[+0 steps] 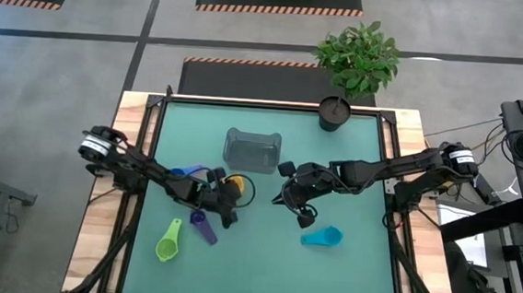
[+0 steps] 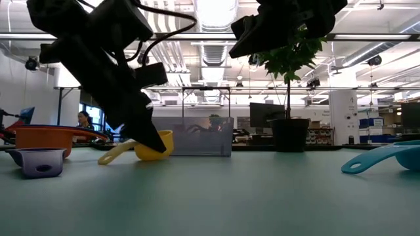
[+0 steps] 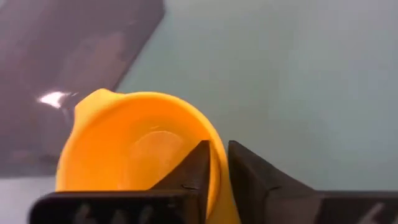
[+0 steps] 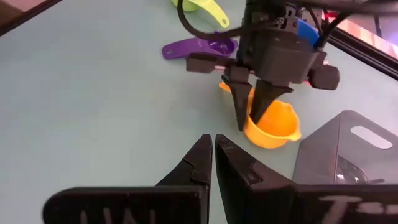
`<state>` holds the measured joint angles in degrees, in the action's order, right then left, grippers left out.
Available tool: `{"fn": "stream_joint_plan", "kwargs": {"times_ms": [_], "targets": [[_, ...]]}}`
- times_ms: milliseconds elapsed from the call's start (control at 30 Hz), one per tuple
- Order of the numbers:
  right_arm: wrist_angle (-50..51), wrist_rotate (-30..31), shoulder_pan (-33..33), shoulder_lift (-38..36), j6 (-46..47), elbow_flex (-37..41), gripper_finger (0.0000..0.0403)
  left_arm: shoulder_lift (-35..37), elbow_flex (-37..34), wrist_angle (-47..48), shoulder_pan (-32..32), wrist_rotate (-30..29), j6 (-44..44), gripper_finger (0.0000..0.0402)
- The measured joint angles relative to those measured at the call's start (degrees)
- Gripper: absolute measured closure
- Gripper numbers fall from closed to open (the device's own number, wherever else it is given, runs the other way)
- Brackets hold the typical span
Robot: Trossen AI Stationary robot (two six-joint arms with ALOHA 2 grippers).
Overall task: Nest measuring cups in basket
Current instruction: Stack the yellow measuring cup into the blue measuring cup
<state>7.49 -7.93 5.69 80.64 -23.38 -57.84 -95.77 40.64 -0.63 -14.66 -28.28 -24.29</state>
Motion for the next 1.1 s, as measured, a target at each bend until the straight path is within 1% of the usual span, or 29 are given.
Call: {"fn": "stream_joint_plan", "kwargs": {"times_ms": [100, 167, 467, 667, 833, 1000, 1100], "targets": [[0.34, -0.01, 0.0, 0.0, 0.0, 0.0, 0.0394, 0.35, 0.31, -0.82, -0.35, 2.83, 2.89, 0.0395], [0.71, 0.01, 0.0, 0.0, 0.2, 0.0, 0.0394, 0.35, 1.11, -0.75, -0.78, 3.87, 4.87, 0.0395], [1.9, 0.0, 0.0, -0.46, 0.24, 0.0, 0.0394, 1.85, 6.11, -0.44, -5.88, 3.99, 18.28, 0.04], [4.04, 0.01, 0.0, -2.94, 1.29, 0.0, 0.0394, 6.43, 6.58, -0.56, -8.44, 3.94, 19.36, 0.0401], [4.63, -0.21, 0.04, -4.62, 1.83, 0.29, 0.0394, 10.59, 6.56, -1.63, -10.25, 3.88, 22.04, 0.0401], [4.64, -2.93, 0.04, -5.2, 1.79, 0.81, 0.0394, 13.47, 6.56, -3.05, -11.55, 3.88, 25.75, 0.0401], [4.64, -3.19, 0.04, -5.56, 1.81, 0.81, 0.0394, 14.4, 6.54, -3.38, -12.07, 3.86, 27.55, 0.0401]]}}
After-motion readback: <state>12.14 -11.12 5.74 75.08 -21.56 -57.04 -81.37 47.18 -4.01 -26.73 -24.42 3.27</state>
